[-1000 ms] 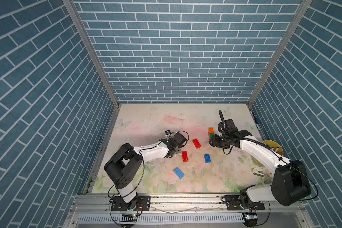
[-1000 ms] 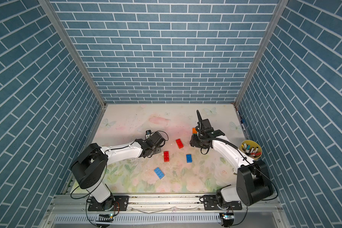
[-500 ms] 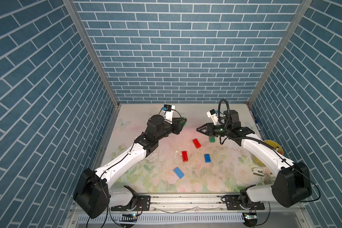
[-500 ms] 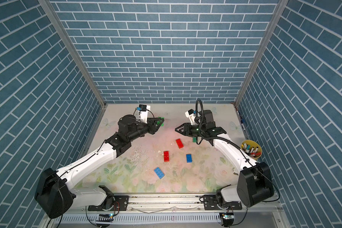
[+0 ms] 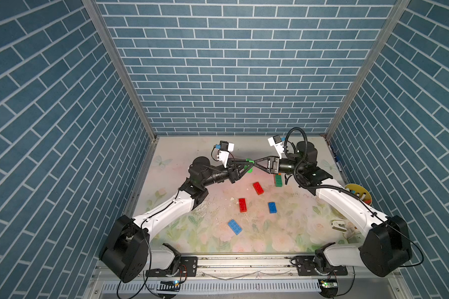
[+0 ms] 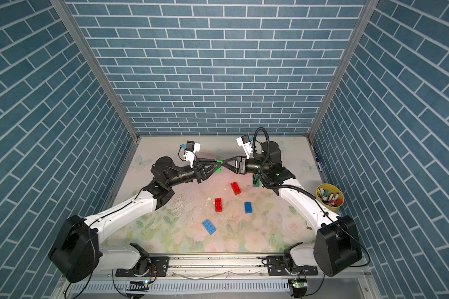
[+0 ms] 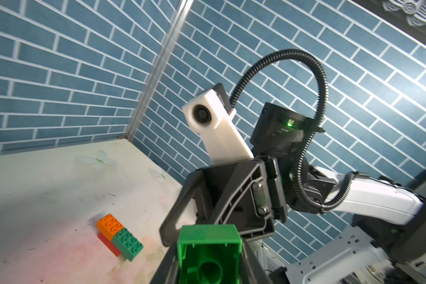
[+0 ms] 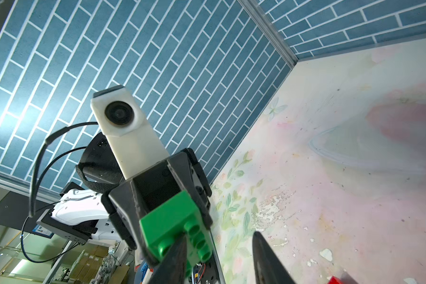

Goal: Assemble a rectangle with lego
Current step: Pick up the lego brick from the center of the board.

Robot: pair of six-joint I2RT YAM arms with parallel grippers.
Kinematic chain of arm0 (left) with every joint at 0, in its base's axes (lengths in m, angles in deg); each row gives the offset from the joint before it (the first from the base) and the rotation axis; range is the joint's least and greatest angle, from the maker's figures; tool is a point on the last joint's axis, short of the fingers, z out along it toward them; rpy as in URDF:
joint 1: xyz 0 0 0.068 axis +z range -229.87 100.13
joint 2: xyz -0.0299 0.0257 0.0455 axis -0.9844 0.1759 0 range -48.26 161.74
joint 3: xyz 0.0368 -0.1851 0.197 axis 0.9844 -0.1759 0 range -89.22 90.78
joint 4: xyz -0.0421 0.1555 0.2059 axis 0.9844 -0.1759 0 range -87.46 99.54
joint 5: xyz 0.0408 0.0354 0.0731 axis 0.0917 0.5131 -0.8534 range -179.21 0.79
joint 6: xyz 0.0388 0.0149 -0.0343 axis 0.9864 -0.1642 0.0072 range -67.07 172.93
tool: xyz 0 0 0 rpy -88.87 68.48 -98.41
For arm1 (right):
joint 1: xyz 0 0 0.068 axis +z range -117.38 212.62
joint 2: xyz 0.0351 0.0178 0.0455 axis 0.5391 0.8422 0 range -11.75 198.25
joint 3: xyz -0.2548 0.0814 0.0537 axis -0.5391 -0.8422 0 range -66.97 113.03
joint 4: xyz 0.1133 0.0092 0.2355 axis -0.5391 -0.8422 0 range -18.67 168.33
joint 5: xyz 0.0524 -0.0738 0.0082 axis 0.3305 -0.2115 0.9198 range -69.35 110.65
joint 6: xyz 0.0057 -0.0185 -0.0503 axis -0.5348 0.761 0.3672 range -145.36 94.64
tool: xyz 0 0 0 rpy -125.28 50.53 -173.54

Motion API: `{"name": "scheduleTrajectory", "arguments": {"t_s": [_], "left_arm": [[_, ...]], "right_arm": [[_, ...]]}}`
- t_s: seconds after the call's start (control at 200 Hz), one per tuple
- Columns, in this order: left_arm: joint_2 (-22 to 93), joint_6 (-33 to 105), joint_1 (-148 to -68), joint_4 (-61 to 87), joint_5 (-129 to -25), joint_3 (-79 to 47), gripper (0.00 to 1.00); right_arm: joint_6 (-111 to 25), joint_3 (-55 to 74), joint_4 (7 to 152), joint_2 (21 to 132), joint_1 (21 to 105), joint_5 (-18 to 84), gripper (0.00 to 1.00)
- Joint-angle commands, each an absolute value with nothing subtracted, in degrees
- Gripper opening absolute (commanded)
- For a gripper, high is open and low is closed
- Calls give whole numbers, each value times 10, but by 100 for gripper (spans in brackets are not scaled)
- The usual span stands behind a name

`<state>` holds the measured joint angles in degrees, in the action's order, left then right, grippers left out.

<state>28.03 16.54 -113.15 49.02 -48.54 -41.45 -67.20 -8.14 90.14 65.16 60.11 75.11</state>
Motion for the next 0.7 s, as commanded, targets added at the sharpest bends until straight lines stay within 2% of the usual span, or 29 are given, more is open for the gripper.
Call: {"name": "scheduleTrajectory", "arguments": {"t_s": [0.0, 0.265, 0.695], "left_arm": [[284, 157, -1133, 518, -465, -396, 13], [285, 168, -1133, 502, -443, -406, 12], [272, 144, -1109, 539, -479, -403, 11]], "right_arm": [[-684, -90, 938, 623, 614, 776, 44], [-636, -84, 871, 567, 609, 702, 44], [-612, -83, 853, 559, 607, 781, 43]]}}
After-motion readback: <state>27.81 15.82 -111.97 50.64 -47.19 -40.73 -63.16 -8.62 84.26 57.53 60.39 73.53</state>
